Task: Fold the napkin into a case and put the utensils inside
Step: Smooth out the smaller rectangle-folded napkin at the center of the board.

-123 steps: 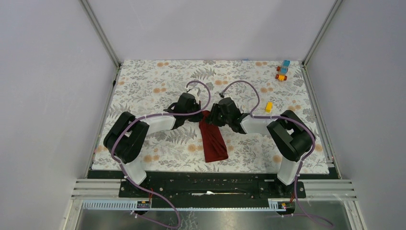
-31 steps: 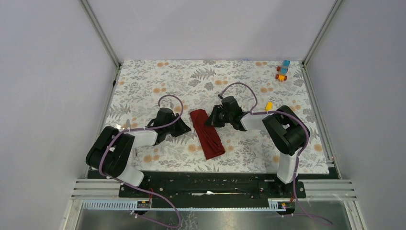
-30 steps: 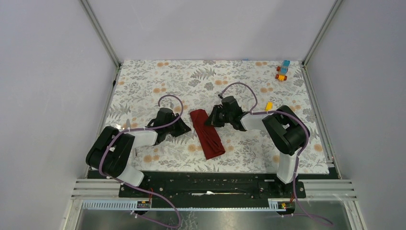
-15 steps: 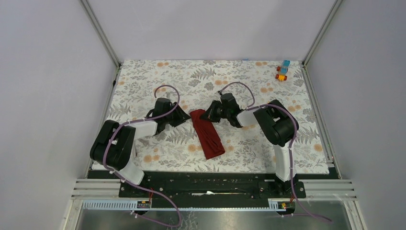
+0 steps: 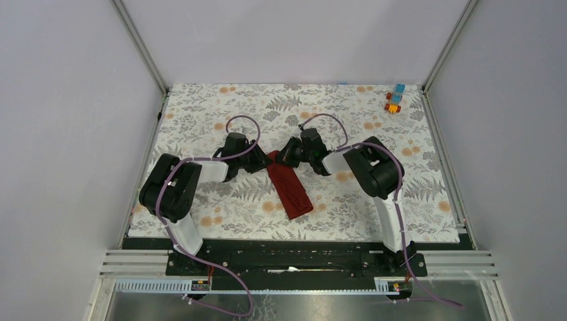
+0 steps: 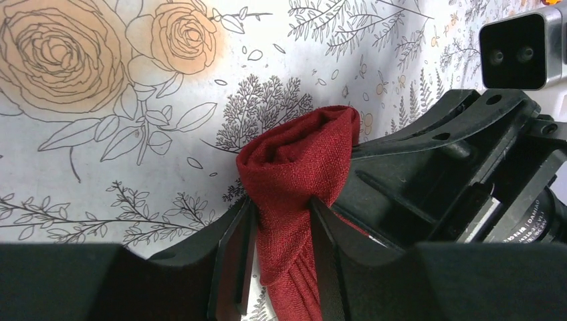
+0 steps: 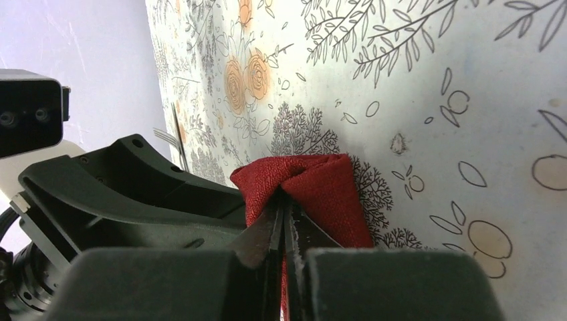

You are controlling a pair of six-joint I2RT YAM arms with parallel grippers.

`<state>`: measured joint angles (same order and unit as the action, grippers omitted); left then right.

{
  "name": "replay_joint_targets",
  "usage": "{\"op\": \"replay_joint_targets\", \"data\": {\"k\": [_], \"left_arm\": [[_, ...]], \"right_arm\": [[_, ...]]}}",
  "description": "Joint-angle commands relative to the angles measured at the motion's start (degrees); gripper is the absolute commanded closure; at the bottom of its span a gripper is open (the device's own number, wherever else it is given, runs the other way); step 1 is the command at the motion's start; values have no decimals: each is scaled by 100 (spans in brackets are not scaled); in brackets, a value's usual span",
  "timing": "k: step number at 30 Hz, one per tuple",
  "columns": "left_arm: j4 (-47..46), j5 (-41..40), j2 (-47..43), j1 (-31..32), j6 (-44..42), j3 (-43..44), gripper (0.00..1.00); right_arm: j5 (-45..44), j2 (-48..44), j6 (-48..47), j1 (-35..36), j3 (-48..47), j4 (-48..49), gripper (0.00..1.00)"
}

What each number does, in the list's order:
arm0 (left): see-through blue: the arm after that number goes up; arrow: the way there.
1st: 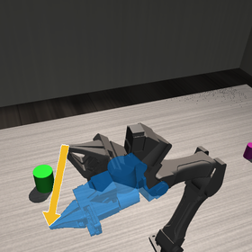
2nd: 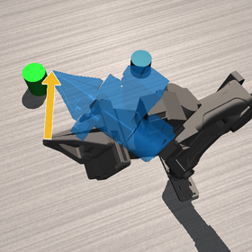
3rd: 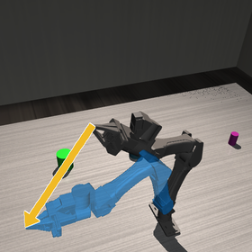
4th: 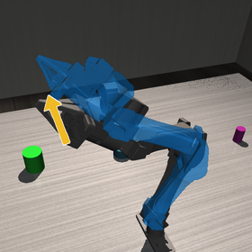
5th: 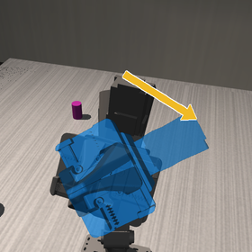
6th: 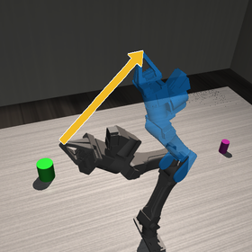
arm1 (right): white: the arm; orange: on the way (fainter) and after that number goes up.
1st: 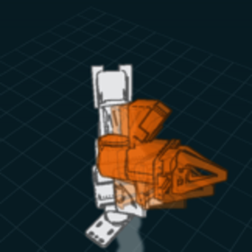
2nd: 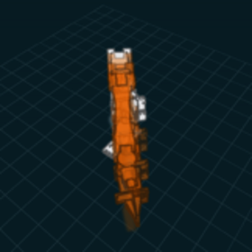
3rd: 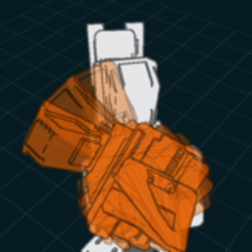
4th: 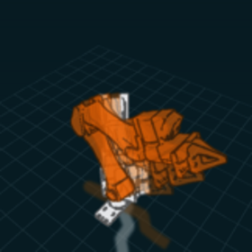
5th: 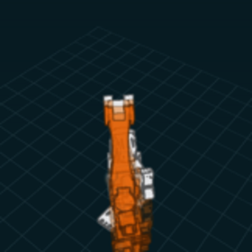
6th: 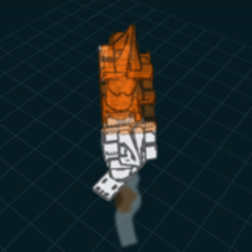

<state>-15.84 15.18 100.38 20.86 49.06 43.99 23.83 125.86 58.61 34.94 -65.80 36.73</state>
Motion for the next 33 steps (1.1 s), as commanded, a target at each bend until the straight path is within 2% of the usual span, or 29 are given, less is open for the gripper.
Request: {"op": "replay_joint_targets", "data": {"k": [1,5,9,12,18,23,27,33], "left_arm": [[-34,-34,34,179,-186,92,56],[-5,-79,-325,52,-201,-193,48],[188,48,-811,-90,-291,-465,43],[205,196,-1146,-147,-298,-755,41],[60,612,-1507,-163,-214,-1279,41],[-743,1603,-1233,-18,292,-1704,41],[-1452,1671,-1025,126,820,-2068,40],[-1960,1395,-654,418,1197,-2258,53]], "right_arm": [[42,105,301,303,-1,491,94],[138,-219,-109,199,211,49,86],[42,-1180,-1155,155,439,-1321,67],[36,-1766,-2035,145,485,-2333,55],[-76,-2628,-3727,236,726,-3722,38],[-1445,-3023,-4807,895,724,-4666,30],[-2840,-3045,-5146,1524,601,-4964,25],[-4367,-2844,-5246,2176,479,-5084,27]]}}
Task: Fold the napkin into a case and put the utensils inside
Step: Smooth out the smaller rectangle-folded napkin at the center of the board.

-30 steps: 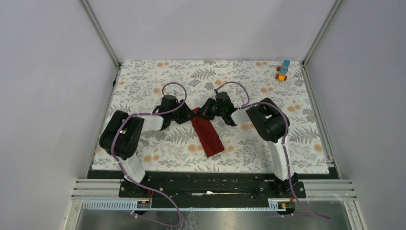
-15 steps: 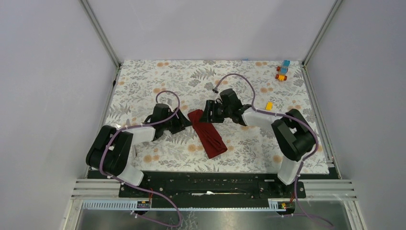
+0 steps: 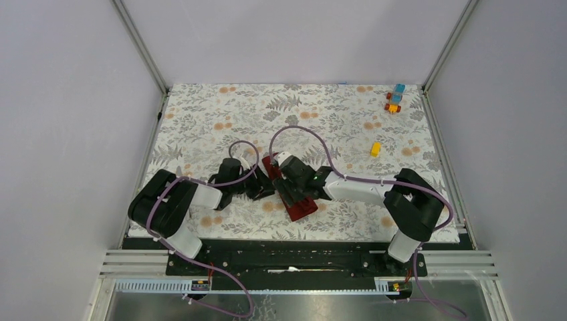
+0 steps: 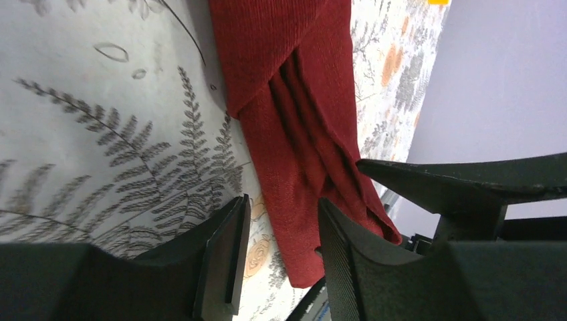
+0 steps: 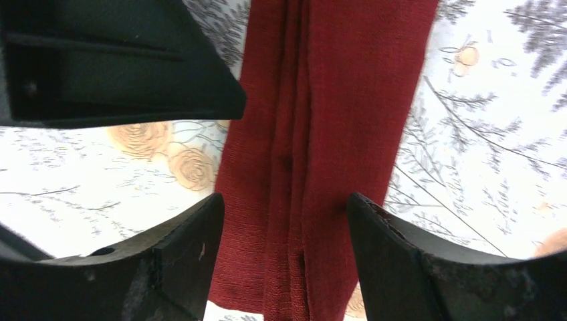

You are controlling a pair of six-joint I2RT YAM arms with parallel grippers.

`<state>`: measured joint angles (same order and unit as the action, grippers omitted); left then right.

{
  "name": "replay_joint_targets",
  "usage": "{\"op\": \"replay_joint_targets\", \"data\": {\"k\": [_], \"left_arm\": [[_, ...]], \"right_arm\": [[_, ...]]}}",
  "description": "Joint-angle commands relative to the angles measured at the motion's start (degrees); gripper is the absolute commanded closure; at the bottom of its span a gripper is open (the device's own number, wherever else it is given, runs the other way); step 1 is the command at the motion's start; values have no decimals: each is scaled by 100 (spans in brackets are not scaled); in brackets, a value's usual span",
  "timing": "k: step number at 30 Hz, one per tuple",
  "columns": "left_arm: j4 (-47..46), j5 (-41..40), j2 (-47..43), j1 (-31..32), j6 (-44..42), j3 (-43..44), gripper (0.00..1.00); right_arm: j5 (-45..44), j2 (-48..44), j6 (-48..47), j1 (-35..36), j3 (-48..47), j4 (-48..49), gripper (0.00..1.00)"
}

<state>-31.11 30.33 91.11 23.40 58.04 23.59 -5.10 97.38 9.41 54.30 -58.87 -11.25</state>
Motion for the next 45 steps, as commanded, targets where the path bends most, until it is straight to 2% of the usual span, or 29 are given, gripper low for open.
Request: {"op": "replay_joint_targets", "data": {"k": [1,10,17,21,28,36,38,40,45], "left_arm": [[-513,-156,321,185,370,-265,55],[-729,-432,586,350,520,-329,63],[-1280,-529,858,458,843,-522,78],[-1488,-633,868,510,953,-646,88],[-1558,-856,648,615,1113,-785,93],[-1453,-1023,491,692,1100,-838,96],[-1440,-1006,428,692,1079,-864,96],[-1361,-1027,263,684,1029,-939,90],[-923,-1068,-409,639,819,-1077,53]], "right_arm": [[-1614,33,-319,306,-231,-310,29],[-2051,372,-280,658,-408,-300,42],[-2032,228,121,773,-684,-509,73],[-1711,136,626,784,-725,-565,85],[-1084,669,1444,759,-629,-325,86],[-460,654,2010,486,-85,503,84],[-303,656,2131,329,124,682,84],[-212,571,2171,256,304,818,83],[-75,338,2058,155,560,960,82]]}}
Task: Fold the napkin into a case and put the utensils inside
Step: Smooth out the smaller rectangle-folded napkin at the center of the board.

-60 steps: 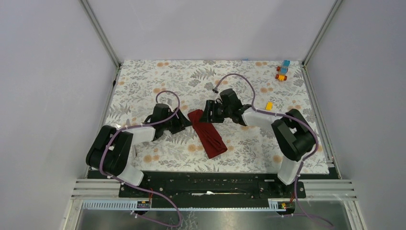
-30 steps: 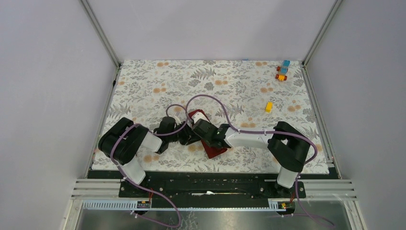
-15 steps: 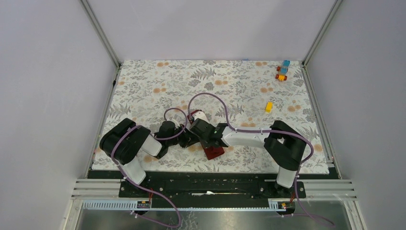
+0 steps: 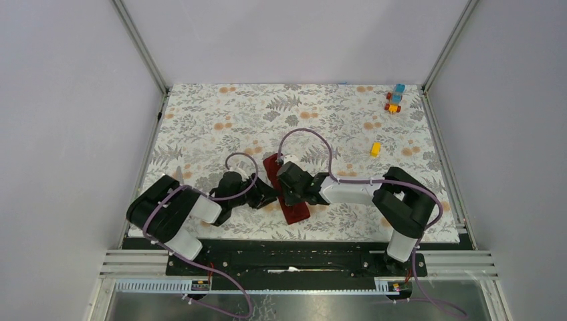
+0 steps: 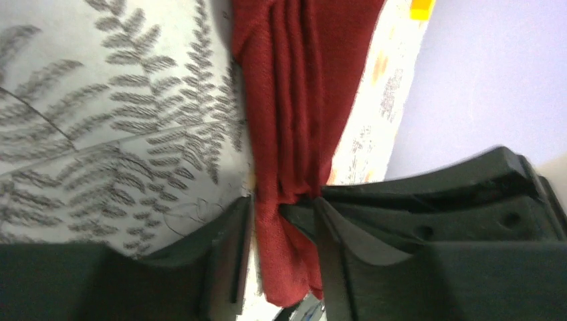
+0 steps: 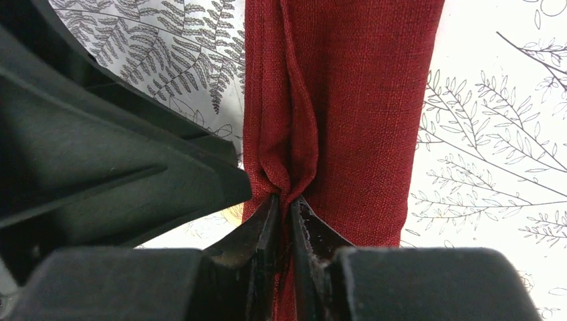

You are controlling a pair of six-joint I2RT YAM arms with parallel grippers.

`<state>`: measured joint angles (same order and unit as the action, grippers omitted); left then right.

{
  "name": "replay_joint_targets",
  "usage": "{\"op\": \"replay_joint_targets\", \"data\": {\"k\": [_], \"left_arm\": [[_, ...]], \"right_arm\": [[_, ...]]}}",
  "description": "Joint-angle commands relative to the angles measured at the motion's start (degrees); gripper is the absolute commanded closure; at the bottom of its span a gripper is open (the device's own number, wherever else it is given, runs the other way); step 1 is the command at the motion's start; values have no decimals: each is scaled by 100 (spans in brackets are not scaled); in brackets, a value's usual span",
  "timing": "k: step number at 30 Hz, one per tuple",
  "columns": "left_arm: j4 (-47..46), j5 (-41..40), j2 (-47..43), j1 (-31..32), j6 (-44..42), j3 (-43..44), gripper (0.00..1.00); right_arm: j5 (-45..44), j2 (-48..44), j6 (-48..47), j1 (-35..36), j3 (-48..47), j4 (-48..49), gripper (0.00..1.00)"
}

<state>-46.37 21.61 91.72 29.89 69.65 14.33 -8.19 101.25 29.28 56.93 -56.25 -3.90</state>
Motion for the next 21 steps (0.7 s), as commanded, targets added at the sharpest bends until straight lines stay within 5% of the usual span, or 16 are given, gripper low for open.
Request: {"op": "replay_joint_targets", "data": {"k": [1,4,13,21], "left_arm": [[819,-274,-615,-10,-403,-116,46],[1547,-468,-815,-9,-645,282,34],[2658,-1289,-93,48,-571,1255,21],[3401,-1783,341,140,-470,1651,48]], "right_arm": [[297,-90,40,-114,337,289,82],[381,-151,-37,-112,403,336,83],[448,-176,-179,-112,323,590,84],[423,-197,-357,-112,272,563,82]]}}
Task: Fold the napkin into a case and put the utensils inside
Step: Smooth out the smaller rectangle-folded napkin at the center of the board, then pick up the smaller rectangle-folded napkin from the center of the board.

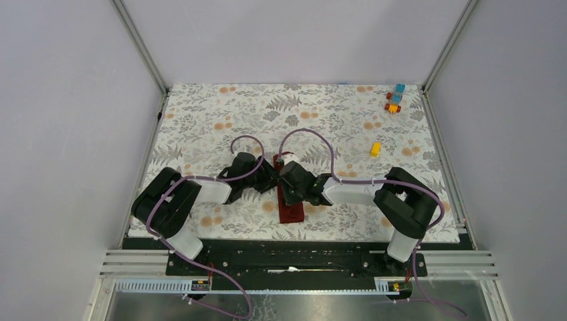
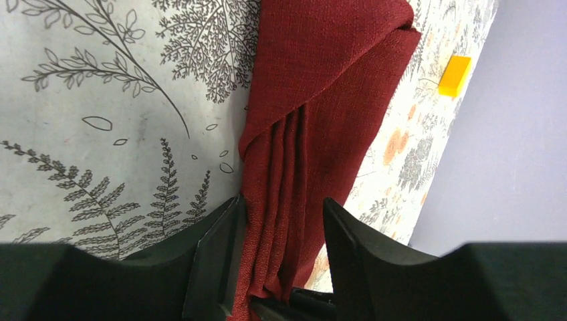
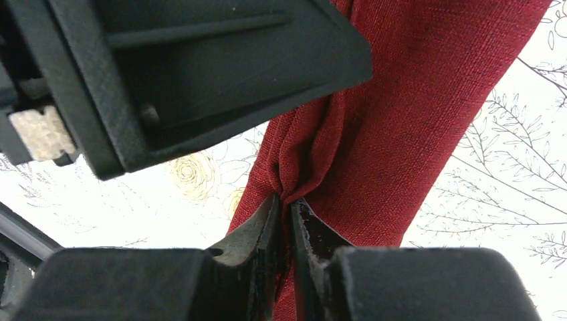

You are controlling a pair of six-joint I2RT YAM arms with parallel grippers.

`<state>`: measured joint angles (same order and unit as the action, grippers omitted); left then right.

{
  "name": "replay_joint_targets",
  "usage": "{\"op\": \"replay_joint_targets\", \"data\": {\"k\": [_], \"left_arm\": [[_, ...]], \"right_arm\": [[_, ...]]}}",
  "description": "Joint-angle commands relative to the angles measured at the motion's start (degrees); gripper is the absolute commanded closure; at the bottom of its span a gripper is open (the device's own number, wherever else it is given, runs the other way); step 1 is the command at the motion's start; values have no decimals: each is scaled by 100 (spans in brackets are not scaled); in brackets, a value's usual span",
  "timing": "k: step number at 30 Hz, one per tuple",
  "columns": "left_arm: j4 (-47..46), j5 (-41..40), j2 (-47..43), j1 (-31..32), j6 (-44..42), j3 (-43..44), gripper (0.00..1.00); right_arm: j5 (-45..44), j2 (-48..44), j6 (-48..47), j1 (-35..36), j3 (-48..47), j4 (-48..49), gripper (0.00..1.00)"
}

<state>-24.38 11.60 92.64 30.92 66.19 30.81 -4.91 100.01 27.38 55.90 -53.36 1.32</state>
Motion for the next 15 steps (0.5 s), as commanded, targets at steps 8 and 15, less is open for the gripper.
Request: {"op": "replay_joint_targets", "data": {"k": [8,15], "left_arm": [[1308,-926,320,42,-313,87,78],[1065,-843,253,46,-375,-88,89]], "right_arm": [[-19,-220,-16,-3,-59,-27,58],[-564,-598,352,188,-84,7,35]]}}
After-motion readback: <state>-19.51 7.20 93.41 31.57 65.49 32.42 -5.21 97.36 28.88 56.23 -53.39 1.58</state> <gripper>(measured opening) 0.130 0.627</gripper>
